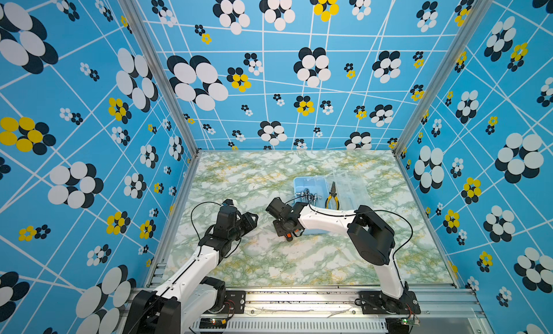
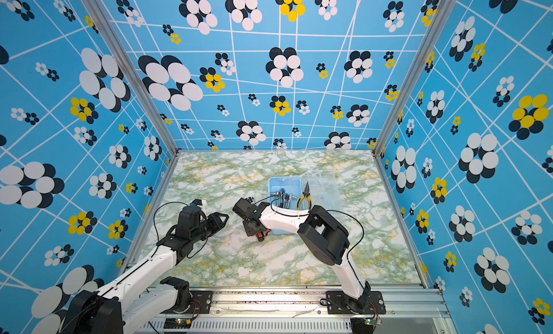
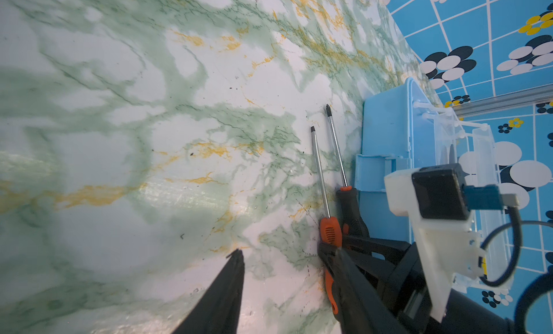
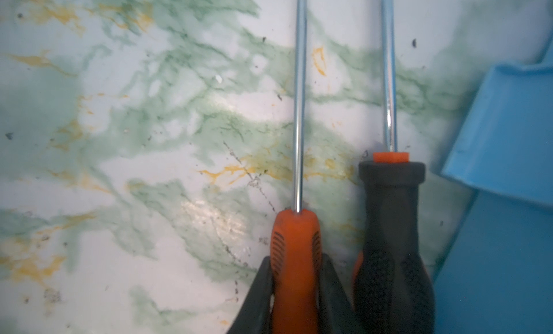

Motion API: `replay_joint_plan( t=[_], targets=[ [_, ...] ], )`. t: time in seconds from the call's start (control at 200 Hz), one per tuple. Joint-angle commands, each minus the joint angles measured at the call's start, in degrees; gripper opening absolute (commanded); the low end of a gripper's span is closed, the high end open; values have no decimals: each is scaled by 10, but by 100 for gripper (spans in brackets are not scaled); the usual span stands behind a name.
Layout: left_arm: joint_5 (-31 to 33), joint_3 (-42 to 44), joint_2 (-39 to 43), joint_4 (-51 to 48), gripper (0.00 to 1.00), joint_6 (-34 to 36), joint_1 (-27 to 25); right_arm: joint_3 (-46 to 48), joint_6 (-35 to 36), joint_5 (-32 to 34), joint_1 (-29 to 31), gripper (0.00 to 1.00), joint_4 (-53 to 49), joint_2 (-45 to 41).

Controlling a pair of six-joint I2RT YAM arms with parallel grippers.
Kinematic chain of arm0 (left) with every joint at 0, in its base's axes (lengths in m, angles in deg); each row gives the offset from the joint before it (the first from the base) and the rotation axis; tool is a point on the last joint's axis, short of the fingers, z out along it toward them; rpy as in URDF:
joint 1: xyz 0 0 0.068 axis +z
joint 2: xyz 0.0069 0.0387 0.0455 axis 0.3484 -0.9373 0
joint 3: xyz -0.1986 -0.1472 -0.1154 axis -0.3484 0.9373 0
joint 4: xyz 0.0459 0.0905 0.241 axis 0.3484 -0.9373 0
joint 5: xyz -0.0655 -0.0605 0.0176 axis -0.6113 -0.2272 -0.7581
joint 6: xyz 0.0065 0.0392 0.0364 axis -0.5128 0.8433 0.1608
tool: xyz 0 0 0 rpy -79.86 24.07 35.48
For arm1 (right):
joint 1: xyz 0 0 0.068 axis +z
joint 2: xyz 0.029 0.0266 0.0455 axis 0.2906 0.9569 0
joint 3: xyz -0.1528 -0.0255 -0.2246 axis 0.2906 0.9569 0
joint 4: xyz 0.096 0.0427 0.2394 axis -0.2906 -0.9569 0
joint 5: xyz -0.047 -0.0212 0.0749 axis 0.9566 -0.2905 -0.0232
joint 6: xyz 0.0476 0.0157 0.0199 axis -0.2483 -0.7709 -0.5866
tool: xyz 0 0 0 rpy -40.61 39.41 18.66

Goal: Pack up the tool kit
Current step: 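Grasp the orange screwdriver with the right gripper while the left gripper withdraws, then carry the orange screwdriver over the box with the right gripper while the left advances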

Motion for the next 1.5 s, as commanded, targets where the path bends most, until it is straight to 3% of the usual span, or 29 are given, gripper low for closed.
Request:
replay_joint_plan(
  t=[0.0,0.255,0.41,0.63,0.855,1.155,1.494],
  targets=[
    [-5,-19,1,-2,51,18,4,10,0,-35,-1,0,6,-9],
    [-10,-75,0,-37,51,27,-1,11,21,-17,-13,0,5,-134],
    [10,-122,-21,-36,51,29,-49,37,42,9,-59,0,-11,-219],
    [49,-223,-127,-32,51,57,-147,103,85,64,-157,0,-43,-329],
    [20,-303,-251,-10,50,64,-179,179,113,93,-249,0,-52,-408],
    [-3,-357,-348,-1,49,66,-189,249,131,90,-306,0,-34,-431],
    [-3,-387,-393,-12,49,69,-189,273,127,74,-328,0,3,-395]
  ],
)
